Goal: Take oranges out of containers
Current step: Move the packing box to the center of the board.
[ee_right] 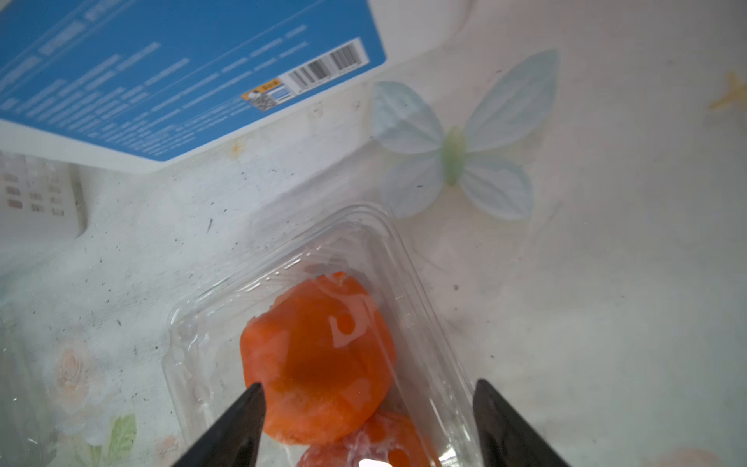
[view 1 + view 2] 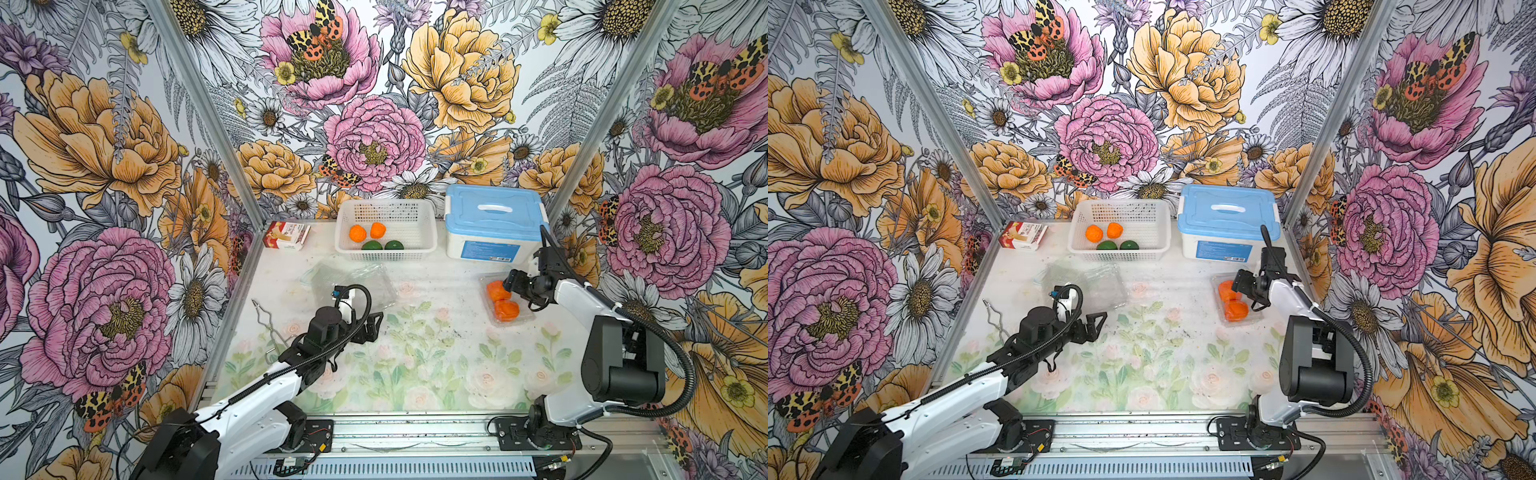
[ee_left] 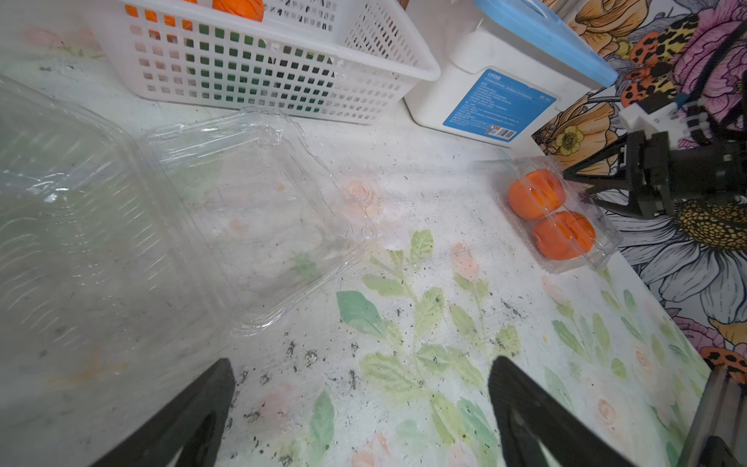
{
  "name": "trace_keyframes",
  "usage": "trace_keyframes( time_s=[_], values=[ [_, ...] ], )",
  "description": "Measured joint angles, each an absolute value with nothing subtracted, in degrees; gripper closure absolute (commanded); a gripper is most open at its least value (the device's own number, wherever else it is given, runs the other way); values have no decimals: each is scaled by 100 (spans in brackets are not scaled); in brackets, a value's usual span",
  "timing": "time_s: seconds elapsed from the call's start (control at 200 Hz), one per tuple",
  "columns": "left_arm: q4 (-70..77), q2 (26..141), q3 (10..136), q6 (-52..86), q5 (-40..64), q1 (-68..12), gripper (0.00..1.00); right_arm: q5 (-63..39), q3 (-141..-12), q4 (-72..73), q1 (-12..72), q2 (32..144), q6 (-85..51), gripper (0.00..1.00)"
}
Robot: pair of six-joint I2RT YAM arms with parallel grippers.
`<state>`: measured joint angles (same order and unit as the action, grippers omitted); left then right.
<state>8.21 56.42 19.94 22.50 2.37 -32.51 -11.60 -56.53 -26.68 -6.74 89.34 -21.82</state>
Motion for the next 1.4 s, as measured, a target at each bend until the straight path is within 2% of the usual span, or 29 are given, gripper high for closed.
trace_keyframes(
  time_s=[0.38,0.525,0.766,0.916,1.071,1.401],
  values=[
    [969,6816,2593,2259,650,-3474,1,-882,-5625,-2593,897,8908,-2449,22],
    [982,7279,2963,2386,672,-3592,2,-939,-5463,-2539,904,8698,-2554,23],
    [1035,8342,3778,2657,768,-3830,6,-1173,-5290,-2488,904,8335,-2615,33],
    [1057,8976,4165,2757,913,-3955,7,-1236,-5188,-2460,904,8326,-2582,34],
    [1035,9356,4587,2766,1090,-4040,12,-1236,-5179,-2451,904,8364,-2543,34],
    [1041,9981,5177,2768,1413,-4056,13,-1341,-5146,-2324,906,8510,-2475,35]
  ],
)
